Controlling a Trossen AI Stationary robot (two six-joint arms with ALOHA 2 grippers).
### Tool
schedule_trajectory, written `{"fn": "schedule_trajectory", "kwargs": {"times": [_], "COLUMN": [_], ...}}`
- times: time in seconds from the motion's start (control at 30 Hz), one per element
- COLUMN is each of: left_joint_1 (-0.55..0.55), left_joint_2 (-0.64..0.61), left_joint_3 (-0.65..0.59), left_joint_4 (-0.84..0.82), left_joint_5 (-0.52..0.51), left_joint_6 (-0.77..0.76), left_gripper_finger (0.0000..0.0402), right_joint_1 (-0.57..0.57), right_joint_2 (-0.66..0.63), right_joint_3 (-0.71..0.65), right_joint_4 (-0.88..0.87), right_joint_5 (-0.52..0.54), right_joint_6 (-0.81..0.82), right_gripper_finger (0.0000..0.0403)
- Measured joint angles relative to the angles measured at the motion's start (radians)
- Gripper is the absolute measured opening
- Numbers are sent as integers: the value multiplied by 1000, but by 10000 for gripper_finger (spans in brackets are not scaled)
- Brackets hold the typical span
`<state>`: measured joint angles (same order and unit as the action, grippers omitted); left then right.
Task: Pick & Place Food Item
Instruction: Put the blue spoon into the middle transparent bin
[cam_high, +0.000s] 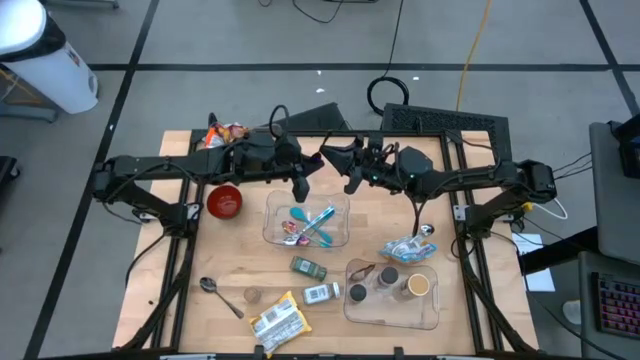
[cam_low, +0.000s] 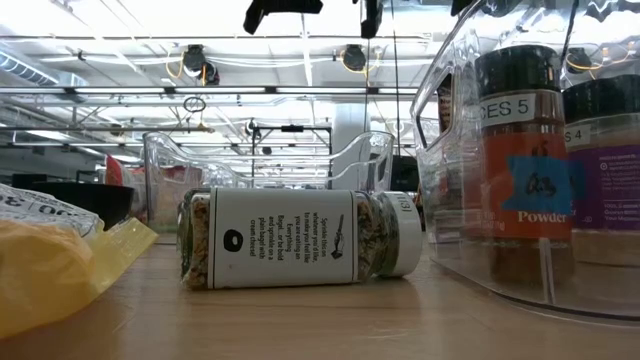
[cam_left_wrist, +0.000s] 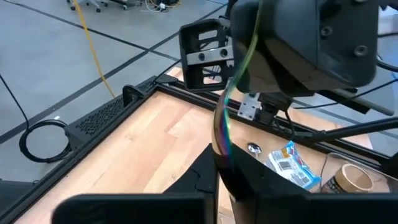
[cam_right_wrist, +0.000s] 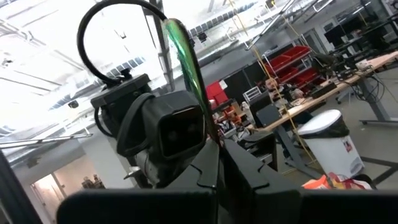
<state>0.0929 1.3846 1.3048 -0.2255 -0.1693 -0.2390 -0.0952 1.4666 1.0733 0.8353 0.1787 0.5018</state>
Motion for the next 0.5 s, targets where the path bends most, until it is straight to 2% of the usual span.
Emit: {"fn": "schedule_trajectory", "kwargs": {"times": [0.23,0.5], "left_joint_1": [0,6], "left_joint_2": [-7,-45], "left_joint_3": [0,0], "left_joint_4": [-29,-75], "left_joint_5": [4,21], "left_joint_6": [3,29], "left_gripper_finger": [8,5], "right_joint_1": [0,0], "right_joint_2": [1,4], "right_joint_3": [0,0], "right_joint_4": [0,15], "right_joint_5": [-12,-33], "right_joint_6": [-41,-85], "right_gripper_finger": [15,94]}}
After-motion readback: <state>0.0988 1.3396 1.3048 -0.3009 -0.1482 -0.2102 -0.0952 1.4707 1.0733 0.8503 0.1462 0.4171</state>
